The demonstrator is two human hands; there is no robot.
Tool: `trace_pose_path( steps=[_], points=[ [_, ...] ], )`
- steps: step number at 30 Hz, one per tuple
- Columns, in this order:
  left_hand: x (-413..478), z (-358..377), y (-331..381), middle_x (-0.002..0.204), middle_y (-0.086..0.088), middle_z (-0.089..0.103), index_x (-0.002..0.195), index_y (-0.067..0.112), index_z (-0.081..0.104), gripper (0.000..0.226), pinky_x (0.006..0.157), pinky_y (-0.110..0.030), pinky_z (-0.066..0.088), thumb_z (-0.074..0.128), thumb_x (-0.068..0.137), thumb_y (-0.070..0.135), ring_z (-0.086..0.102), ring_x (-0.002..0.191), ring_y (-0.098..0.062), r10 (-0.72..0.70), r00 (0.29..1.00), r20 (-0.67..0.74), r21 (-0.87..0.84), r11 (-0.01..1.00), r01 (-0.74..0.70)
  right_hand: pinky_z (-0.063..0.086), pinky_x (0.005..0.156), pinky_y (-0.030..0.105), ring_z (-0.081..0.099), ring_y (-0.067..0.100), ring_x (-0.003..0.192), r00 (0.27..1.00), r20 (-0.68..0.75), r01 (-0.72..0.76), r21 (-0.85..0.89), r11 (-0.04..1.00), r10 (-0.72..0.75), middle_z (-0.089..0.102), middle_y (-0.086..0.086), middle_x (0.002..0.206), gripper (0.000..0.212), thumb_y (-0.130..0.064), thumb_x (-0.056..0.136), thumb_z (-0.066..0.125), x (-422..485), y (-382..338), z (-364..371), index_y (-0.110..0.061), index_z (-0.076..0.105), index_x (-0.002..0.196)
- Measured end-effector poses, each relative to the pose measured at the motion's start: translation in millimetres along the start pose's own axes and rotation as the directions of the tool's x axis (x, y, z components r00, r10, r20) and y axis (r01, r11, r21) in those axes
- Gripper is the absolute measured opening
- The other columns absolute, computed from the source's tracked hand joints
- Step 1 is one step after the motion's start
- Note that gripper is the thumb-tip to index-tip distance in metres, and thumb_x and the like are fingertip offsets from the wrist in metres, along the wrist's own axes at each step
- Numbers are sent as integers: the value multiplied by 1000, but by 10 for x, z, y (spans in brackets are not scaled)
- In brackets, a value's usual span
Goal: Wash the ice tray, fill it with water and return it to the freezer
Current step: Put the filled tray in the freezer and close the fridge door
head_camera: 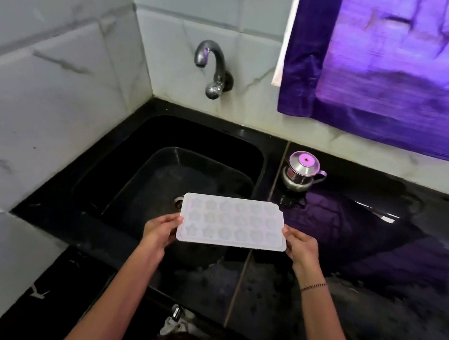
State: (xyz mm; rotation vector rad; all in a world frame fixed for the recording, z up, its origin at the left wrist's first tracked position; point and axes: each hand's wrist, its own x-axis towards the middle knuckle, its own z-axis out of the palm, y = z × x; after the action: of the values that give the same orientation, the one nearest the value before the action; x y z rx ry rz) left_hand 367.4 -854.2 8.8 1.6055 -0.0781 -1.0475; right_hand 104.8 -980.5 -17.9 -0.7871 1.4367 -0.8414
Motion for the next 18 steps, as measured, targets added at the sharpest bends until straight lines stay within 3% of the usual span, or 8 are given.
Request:
trace_pose_path(
  steps=[8, 11, 15, 18],
  points=[
    [-296, -856, -67, 83, -5, 67, 88, 8, 67, 8, 47, -16, 50, 64, 84, 2, 65, 54, -5, 8, 995, -96, -99, 995, -17, 55, 75, 26, 65, 17, 82, 993, 119, 25, -91, 996, -14, 69, 14, 105, 23, -7, 88, 62, -465, 224, 582, 3, 66, 109],
    [-428, -1203, -136, 86, -6, 68, 90, 9, 68, 10, 48, -17, 51, 65, 83, 2, 65, 61, -9, -5, 991, -135, -149, 989, -15, 56, 67, 20, 66, 18, 83, 987, 159, 38, -135, 990, -17, 69, 12, 104, 21, -7, 88, 62, -653, 342, 783, 1, 66, 108],
    [-615, -1602, -264, 71, 1, 69, 89, 10, 66, 10, 46, -16, 50, 62, 85, 1, 64, 53, -4, 16, 977, -211, -219, 974, -64, 55, 60, 16, 64, 21, 88, 966, 258, 31, -139, 990, 6, 66, 11, 104, 22, -3, 89, 61, -898, 447, 1073, 3, 64, 109],
    [-740, -1852, -360, 80, -3, 66, 87, 10, 65, 11, 48, -17, 51, 60, 87, 1, 65, 53, -4, -3, 968, -251, -244, 968, -61, 56, 61, 16, 66, 11, 73, 944, 330, 35, -144, 989, 15, 66, 14, 105, 24, 0, 88, 60, -999, 522, 1256, 6, 63, 111]
  ],
)
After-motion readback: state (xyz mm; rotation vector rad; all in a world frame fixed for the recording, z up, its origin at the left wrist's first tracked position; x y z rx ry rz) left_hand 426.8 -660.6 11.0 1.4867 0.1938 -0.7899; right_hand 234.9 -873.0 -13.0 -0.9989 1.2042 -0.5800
